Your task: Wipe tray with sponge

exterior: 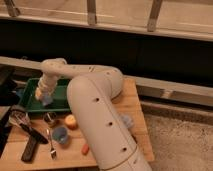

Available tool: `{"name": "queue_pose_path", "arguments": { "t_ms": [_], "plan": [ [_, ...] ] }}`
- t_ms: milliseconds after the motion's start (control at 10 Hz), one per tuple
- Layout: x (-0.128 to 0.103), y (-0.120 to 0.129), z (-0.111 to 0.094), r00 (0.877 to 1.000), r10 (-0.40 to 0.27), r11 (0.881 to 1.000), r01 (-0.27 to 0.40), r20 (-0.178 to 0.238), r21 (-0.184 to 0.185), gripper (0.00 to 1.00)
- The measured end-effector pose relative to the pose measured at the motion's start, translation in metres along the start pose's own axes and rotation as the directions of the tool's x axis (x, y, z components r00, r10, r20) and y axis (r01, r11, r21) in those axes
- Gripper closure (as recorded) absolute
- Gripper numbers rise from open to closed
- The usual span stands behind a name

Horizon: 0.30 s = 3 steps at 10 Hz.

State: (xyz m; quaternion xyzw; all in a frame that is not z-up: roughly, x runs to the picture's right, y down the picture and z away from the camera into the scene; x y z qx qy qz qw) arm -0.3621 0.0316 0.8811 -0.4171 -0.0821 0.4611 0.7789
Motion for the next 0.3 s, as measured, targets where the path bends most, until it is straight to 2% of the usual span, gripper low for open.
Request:
{"name": "queue_pose_path", "arguments": {
  "t_ms": [100, 300],
  "plan": [
    [0.011, -0.005, -0.004, 1.000, 0.017, 1.000, -0.017, -0.013, 0.011, 1.00],
    [0.019, -0.020, -0.012, 0.999, 0.045, 0.998, -0.045, -0.016, 0.037, 1.00]
  ]
}}
